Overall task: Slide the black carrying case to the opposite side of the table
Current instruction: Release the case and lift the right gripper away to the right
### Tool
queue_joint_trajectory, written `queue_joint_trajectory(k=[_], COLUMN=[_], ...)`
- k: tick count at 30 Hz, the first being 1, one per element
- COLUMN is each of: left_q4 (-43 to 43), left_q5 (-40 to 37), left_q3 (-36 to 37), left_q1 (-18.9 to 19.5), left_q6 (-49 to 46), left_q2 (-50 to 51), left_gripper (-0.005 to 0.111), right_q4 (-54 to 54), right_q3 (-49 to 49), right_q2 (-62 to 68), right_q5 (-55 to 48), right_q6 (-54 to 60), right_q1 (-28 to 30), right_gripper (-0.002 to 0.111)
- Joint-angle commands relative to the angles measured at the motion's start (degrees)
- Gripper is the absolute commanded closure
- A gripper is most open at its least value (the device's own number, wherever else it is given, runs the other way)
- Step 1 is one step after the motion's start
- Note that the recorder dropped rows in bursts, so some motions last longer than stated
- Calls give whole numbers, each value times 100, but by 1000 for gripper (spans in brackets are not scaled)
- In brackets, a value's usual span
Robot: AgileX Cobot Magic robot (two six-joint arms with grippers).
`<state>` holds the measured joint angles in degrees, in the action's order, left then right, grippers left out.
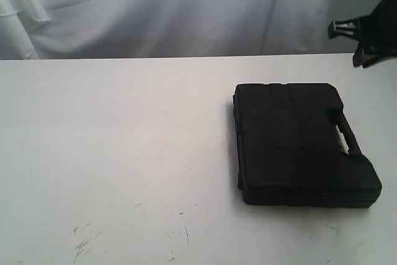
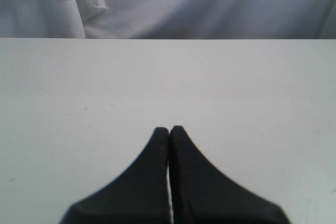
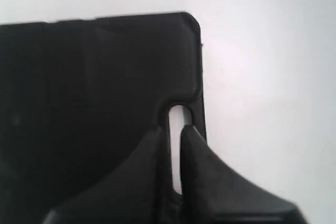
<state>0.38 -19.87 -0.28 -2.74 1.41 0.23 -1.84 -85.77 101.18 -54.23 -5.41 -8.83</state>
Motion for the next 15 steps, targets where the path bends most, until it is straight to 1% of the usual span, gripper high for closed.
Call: queue_joint_trajectory(k=[1, 3, 8, 12, 13, 15], left_q4=[-7, -7, -7, -7, -7, -7], left_q5=[36, 36, 36, 36, 36, 36], left_q3=[28, 28, 28, 28, 28, 28], left_q1=[18, 18, 18, 18, 18, 18], left_q6=[4, 4, 4, 4, 4, 4], left_q2=[-23, -23, -23, -23, -23, -23], left_gripper=[107, 107, 107, 107, 107, 107], right_q4=[-275, -361, -578, -689, -701, -778], right_q3=[176, 834, 1824, 2401, 2571, 2701], right_q2=[-941, -2026, -3335, -4263, -4683, -5215], right_q5=[261, 899, 1642, 1835, 1820, 1779], right_q6=[205, 248, 267, 267, 267, 244], right_q1=[-156, -394, -621, -662, -662, -662], right_gripper=[108, 108, 108, 108, 108, 108])
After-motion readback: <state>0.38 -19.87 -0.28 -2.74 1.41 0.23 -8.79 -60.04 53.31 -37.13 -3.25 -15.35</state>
